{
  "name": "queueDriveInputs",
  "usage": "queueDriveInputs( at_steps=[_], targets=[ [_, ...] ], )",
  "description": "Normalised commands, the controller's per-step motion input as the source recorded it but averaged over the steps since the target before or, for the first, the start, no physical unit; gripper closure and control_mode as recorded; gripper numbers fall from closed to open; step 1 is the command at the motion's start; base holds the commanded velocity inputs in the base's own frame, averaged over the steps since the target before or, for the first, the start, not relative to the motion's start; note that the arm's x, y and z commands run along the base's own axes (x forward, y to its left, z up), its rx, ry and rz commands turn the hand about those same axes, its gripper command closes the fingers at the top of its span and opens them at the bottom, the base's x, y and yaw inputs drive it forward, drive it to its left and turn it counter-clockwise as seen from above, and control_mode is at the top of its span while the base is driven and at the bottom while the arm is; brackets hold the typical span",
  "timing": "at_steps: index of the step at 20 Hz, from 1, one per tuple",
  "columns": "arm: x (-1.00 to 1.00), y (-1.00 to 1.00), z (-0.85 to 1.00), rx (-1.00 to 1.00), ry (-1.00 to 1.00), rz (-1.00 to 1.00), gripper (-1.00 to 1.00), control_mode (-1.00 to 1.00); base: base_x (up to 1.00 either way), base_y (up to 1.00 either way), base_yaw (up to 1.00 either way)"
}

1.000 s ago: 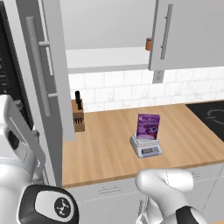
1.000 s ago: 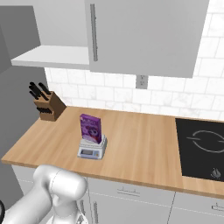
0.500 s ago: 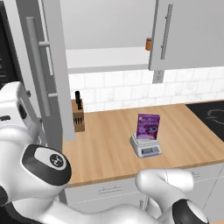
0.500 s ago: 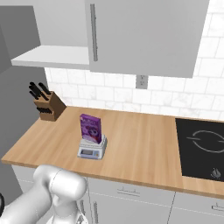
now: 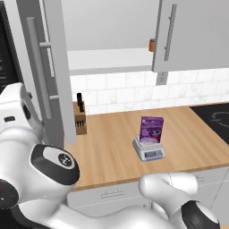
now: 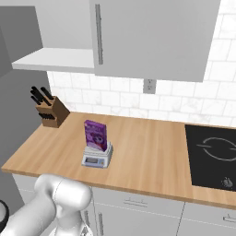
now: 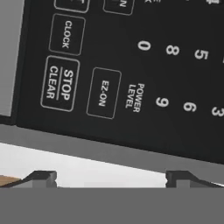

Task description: Pick the cereal and place it on the digital scale for weighing, and close the cabinet.

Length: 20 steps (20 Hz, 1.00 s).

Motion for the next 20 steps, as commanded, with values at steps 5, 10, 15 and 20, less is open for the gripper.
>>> queueDriveInputs(
  at_steps=[5,10,15,20],
  targets=[
    [0.65,-0.63,-0.03,0.00,0.21,0.00,-1.00,-1.00,0.00,0.00,0.00],
    [0.55,-0.12,-0.04,0.00,0.16,0.00,-1.00,-1.00,0.00,0.00,0.00],
    [-0.23,-0.06,-0.06,0.03,0.01,-0.02,-1.00,-1.00,0.00,0.00,0.00],
    [0.11,0.00,-0.04,0.10,0.01,-0.09,-1.00,-1.00,0.00,0.00,0.00]
  ],
)
